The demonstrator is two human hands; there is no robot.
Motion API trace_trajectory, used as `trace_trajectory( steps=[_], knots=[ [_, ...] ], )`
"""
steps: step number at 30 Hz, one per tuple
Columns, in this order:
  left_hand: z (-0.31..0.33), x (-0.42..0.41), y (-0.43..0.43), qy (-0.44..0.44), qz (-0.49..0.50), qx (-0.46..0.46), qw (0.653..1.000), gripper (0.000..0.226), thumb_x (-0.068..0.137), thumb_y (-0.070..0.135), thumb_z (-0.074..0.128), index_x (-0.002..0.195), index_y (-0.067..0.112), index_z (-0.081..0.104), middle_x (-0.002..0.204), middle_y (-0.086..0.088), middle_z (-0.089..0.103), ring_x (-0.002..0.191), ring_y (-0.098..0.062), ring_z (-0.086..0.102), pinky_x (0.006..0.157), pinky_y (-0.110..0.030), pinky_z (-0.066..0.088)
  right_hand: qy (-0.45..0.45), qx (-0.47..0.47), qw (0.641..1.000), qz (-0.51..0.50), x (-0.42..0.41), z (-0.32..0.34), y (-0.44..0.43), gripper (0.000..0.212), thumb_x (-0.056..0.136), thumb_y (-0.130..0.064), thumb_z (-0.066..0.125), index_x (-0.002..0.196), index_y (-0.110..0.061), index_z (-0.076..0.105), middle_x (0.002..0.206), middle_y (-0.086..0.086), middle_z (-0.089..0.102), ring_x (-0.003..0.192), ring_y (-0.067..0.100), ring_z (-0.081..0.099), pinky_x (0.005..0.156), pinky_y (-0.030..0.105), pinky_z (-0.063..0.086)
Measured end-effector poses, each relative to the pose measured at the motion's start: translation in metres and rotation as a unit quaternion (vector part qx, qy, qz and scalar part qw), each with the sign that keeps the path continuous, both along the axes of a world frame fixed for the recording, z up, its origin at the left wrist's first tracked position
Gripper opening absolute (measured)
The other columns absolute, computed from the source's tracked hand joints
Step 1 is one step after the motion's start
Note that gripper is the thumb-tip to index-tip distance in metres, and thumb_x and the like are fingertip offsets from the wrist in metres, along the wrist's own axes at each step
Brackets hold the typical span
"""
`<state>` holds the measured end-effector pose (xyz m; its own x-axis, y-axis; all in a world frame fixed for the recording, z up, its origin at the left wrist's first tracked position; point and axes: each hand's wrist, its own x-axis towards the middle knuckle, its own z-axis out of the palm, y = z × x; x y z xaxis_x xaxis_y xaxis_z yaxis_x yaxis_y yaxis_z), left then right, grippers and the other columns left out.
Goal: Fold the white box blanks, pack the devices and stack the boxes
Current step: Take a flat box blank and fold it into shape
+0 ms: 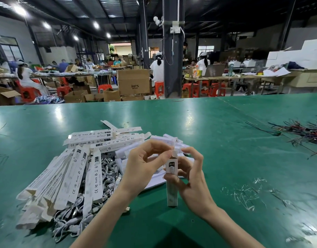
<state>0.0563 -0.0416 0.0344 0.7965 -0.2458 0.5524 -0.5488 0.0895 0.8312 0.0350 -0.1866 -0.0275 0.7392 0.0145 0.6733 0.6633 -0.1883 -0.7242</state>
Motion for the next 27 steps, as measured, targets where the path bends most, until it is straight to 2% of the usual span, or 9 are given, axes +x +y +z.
trace_trajectory(
  steps=[2, 4, 7, 10, 14, 19, 23, 27],
  knots=[
    [0.000, 0.000, 0.001, -0.011, -0.003, 0.008, 1.000, 0.012, 0.077, 0.015, 0.070, 0.087, 0.007, 0.070, 0.087, -0.001, 0.074, 0.085, -0.015, 0.071, 0.076, -0.021, 0.055, 0.006, -0.002, 1.000, 0.001, 0.000, 0.002, 0.000, 0.067, 0.084, -0.011, 0.067, 0.121, -0.053, 0.030, 0.098, -0.007, 0.064, 0.086, 0.019, 0.066, 0.077, 0.022, 0.053],
    [0.000, 0.000, 0.003, -0.021, -0.012, 0.016, 1.000, 0.010, 0.077, 0.013, 0.071, 0.087, 0.009, 0.072, 0.088, 0.001, 0.075, 0.085, -0.015, 0.072, 0.077, -0.023, 0.056, 0.010, -0.008, 1.000, 0.003, -0.001, 0.005, 0.000, 0.066, 0.084, -0.012, 0.067, 0.121, -0.054, 0.032, 0.098, -0.007, 0.066, 0.089, 0.019, 0.067, 0.080, 0.026, 0.054],
    [0.002, 0.001, 0.007, -0.029, -0.022, 0.028, 0.999, 0.010, 0.077, 0.007, 0.072, 0.087, 0.006, 0.073, 0.091, 0.000, 0.075, 0.087, -0.018, 0.073, 0.079, -0.026, 0.057, 0.019, -0.016, 1.000, 0.007, -0.002, 0.008, 0.000, 0.062, 0.084, -0.015, 0.068, 0.120, -0.054, 0.037, 0.100, -0.007, 0.067, 0.089, 0.020, 0.067, 0.083, 0.036, 0.054],
    [0.006, 0.001, 0.011, -0.042, -0.030, 0.048, 0.998, 0.008, 0.077, 0.005, 0.073, 0.086, 0.005, 0.073, 0.092, -0.004, 0.075, 0.087, -0.020, 0.073, 0.079, -0.025, 0.057, 0.013, -0.015, 1.000, 0.016, -0.005, 0.011, 0.001, 0.057, 0.085, -0.015, 0.067, 0.120, -0.052, 0.039, 0.101, -0.006, 0.068, 0.088, 0.020, 0.067, 0.082, 0.037, 0.054],
    [0.011, 0.003, 0.016, -0.102, -0.013, 0.102, 0.989, 0.012, 0.078, -0.005, 0.072, 0.087, 0.002, 0.075, 0.091, -0.002, 0.076, 0.088, -0.016, 0.072, 0.081, -0.026, 0.057, 0.002, -0.003, 1.000, 0.020, -0.007, 0.012, 0.002, 0.051, 0.089, -0.015, 0.062, 0.120, -0.050, 0.043, 0.101, -0.004, 0.067, 0.090, 0.023, 0.066, 0.079, 0.038, 0.055],
    [0.013, 0.002, 0.017, -0.184, 0.013, 0.158, 0.970, 0.012, 0.078, -0.005, 0.074, 0.087, 0.002, 0.077, 0.094, 0.000, 0.075, 0.090, -0.009, 0.071, 0.081, -0.025, 0.056, -0.027, -0.004, 1.000, 0.008, -0.006, 0.011, 0.001, 0.048, 0.091, -0.014, 0.059, 0.118, -0.051, 0.046, 0.100, -0.011, 0.068, 0.092, 0.019, 0.066, 0.079, 0.027, 0.053],
    [0.011, 0.004, 0.017, -0.195, 0.028, 0.165, 0.967, 0.012, 0.078, -0.002, 0.075, 0.089, 0.003, 0.076, 0.095, -0.001, 0.074, 0.092, -0.010, 0.070, 0.083, -0.030, 0.057, -0.035, -0.009, 0.999, -0.012, -0.004, 0.008, 0.001, 0.045, 0.090, -0.015, 0.060, 0.118, -0.050, 0.049, 0.101, -0.010, 0.067, 0.090, 0.015, 0.065, 0.077, 0.026, 0.054],
    [0.005, 0.004, 0.015, -0.200, 0.032, 0.151, 0.967, 0.010, 0.078, 0.000, 0.076, 0.087, 0.003, 0.074, 0.095, -0.001, 0.074, 0.091, -0.011, 0.070, 0.082, -0.031, 0.058, -0.051, -0.025, 0.998, -0.022, -0.004, 0.009, 0.001, 0.038, 0.092, -0.020, 0.059, 0.118, -0.045, 0.048, 0.099, -0.025, 0.060, 0.084, 0.005, 0.060, 0.075, 0.021, 0.053]
  ],
)
